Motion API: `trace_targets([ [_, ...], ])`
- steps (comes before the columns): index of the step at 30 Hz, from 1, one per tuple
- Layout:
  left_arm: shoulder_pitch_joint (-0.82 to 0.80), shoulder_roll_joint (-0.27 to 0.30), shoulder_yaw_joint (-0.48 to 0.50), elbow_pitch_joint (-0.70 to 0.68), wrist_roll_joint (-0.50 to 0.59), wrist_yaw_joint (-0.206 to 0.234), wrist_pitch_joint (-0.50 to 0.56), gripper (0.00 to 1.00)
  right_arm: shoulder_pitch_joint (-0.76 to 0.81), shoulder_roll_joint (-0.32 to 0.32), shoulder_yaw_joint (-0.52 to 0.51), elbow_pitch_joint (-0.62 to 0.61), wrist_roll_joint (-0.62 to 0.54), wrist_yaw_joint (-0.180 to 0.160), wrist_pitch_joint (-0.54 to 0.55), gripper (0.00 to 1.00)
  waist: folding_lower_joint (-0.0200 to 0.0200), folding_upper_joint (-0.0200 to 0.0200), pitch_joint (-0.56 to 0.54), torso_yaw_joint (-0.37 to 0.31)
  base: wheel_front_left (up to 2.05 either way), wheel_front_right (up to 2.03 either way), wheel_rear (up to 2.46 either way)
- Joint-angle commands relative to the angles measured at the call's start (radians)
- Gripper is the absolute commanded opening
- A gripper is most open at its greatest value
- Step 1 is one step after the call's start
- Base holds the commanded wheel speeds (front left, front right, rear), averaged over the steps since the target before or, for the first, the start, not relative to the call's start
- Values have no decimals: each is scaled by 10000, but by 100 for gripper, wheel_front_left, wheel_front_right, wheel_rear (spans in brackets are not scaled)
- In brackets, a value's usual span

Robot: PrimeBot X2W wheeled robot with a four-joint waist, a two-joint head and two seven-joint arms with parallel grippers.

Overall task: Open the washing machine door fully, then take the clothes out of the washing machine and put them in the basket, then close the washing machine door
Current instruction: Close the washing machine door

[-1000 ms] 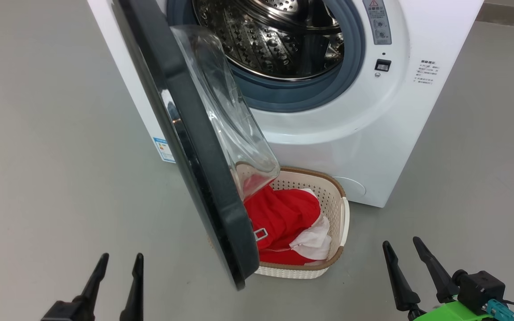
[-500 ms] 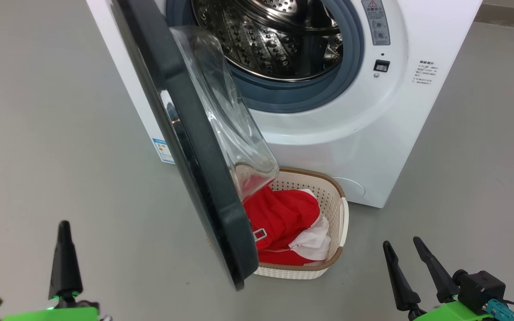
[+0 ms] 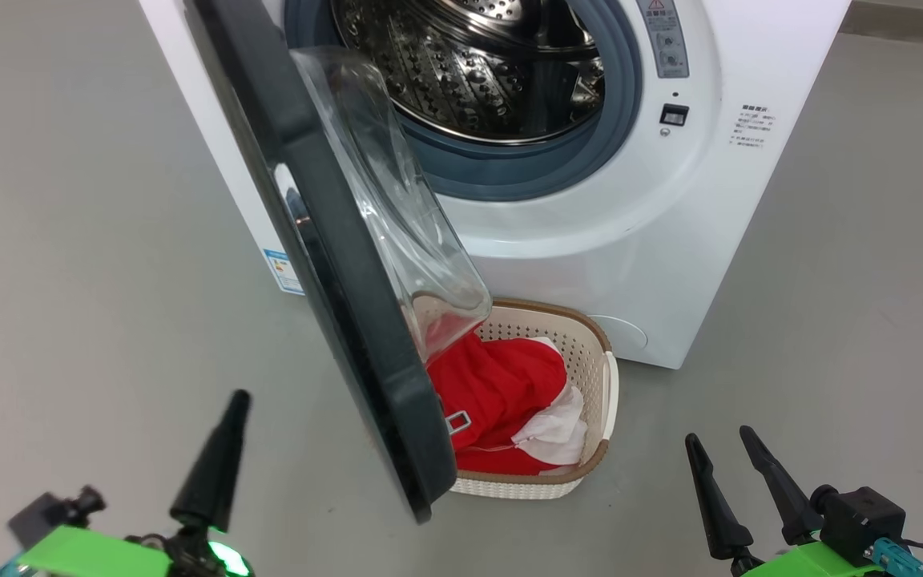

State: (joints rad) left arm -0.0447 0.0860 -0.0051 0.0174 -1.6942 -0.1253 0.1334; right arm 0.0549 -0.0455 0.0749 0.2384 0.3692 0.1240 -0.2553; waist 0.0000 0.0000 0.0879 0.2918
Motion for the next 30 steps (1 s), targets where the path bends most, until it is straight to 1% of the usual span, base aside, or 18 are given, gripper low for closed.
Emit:
trace_targets([
  [1, -210, 214, 253, -226, -117, -54, 548, 0, -349, -47, 239, -256, 37, 67, -65, 100, 0, 0, 44, -41, 0, 0, 0],
  [2, -199, 268, 154, -189, -134, -54, 1057, 0, -360, -47, 239, -255, 29, 67, -65, 100, 0, 0, 60, -62, 0, 0, 0],
  [3, -191, 393, 31, -169, 122, -54, 1734, 0, -377, -47, 242, -256, 14, 67, -65, 100, 0, 0, 100, -113, 0, 0, 0],
  [5, -220, 349, 3, -211, 124, -54, 2286, 0, -398, -47, 243, -256, -3, 67, -65, 100, 0, 0, 151, -187, 0, 0, 0],
  [9, -251, 245, 65, -372, 226, -54, 3105, 0, -436, -47, 228, -269, -15, 67, -65, 100, 0, 0, 243, -333, 0, 0, 0],
  [12, -325, 162, 134, -382, 461, -54, 3408, 0, -499, -47, 207, -277, -26, 67, -65, 100, 0, 0, 364, -448, 0, 0, 0],
  [16, -496, 28, 130, -378, 601, -54, 3574, 0, -597, -47, 176, -293, -38, 67, -65, 100, 0, 0, 513, -579, 0, 0, 0],
  [22, -958, -182, -190, -346, 971, -54, 3639, 0, -782, -47, 154, -325, -17, 67, -65, 100, 0, 0, 769, -851, 0, 0, 0],
  [26, -1379, -273, -521, -306, 1336, -54, 3185, 0, -930, -47, 143, -359, 19, 67, -65, 100, 0, 0, 1012, -1080, 0, 0, 0],
  [28, -1627, -295, -790, -282, 1615, -54, 2814, 0, -1021, -47, 125, -394, 29, 67, -65, 100, 0, 0, 1180, -1198, 0, 0, 0],
  [30, -1915, -315, -1022, -235, 1674, -54, 2430, 0, -1117, -47, 107, -425, 18, 67, -65, 100, 0, 0, 1373, -1313, 0, 0, 0],
])
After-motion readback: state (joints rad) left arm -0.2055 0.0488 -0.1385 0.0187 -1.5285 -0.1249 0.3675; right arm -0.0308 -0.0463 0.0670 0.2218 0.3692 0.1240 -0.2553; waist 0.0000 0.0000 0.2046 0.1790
